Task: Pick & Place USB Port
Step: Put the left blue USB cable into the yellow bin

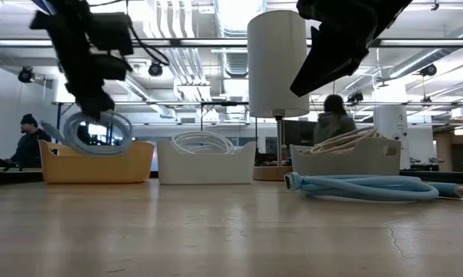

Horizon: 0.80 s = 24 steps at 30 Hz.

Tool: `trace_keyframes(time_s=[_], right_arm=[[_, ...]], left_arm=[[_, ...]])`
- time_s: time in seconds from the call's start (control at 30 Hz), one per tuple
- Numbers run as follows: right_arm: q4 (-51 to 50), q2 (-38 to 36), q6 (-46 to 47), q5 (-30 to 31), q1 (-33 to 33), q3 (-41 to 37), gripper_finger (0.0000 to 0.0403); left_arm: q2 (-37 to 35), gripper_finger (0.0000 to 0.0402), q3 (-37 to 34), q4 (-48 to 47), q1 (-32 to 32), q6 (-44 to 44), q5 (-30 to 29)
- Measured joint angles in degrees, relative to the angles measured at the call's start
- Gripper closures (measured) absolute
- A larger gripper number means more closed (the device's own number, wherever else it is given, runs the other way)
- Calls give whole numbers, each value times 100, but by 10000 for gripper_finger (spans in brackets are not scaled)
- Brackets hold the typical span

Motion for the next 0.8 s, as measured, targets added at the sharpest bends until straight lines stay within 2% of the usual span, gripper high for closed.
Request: trace_keyframes(time_s=[0.07,0.23,0.53,0.8], right_arm=[[5,0,-82,0,0,0,232],[46,0,-226,0,0,0,232],[126,0,-224,0,4,0,232],[138,0,-223,-12,4,0,232]], left_arm=[[102,363,-25,572,227,433,253],[320,362,-153,1816,382,1114,333],[911,353,-164,1840,540,1065,140],[1374,268,-164,1720,808,873,31]])
